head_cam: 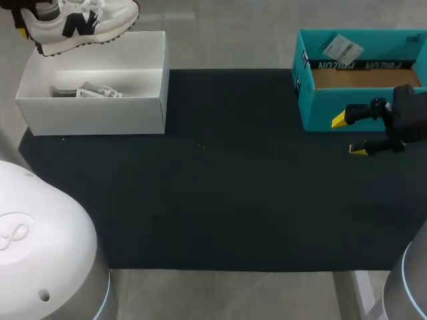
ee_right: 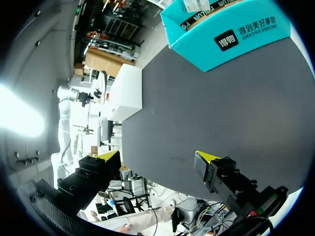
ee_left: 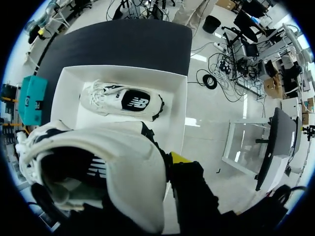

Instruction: Take the shoe out of the shoebox, open the shoe tongue, remove and reinsert the insole, then place the shoe into the shoebox

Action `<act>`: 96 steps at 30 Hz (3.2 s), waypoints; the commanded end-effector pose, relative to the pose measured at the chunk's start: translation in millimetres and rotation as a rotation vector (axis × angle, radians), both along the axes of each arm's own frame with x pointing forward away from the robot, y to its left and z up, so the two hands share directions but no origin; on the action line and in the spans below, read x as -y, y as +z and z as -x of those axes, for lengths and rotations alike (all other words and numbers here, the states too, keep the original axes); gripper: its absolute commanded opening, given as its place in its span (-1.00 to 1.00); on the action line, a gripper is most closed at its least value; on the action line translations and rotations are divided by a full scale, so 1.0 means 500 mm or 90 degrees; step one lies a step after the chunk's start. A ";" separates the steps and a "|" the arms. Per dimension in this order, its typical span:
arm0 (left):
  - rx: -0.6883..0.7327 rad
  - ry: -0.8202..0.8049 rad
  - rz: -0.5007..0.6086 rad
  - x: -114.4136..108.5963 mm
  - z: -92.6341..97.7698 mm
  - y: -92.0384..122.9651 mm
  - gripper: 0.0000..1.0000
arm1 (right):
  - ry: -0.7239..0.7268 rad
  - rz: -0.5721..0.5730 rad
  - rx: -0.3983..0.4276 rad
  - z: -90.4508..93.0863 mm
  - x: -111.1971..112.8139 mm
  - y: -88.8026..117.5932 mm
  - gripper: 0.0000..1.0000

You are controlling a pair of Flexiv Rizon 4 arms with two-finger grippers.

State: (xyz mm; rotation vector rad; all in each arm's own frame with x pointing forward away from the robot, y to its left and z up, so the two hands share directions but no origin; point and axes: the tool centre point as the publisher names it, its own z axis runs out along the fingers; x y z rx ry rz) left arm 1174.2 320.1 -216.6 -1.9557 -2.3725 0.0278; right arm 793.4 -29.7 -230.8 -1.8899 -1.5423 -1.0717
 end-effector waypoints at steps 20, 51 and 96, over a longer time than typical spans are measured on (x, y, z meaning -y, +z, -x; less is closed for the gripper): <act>0.084 -0.232 -0.063 -0.017 -0.033 -0.033 -1.00 | -0.001 0.002 -0.001 0.000 -0.002 0.000 1.00; 0.082 -0.195 -0.035 0.008 -0.091 -0.182 -1.00 | -0.001 0.002 -0.001 0.000 -0.002 0.000 1.00; 0.053 -0.179 -0.035 0.028 -0.168 -0.382 -0.43 | -0.001 0.002 -0.001 0.000 -0.002 0.000 1.00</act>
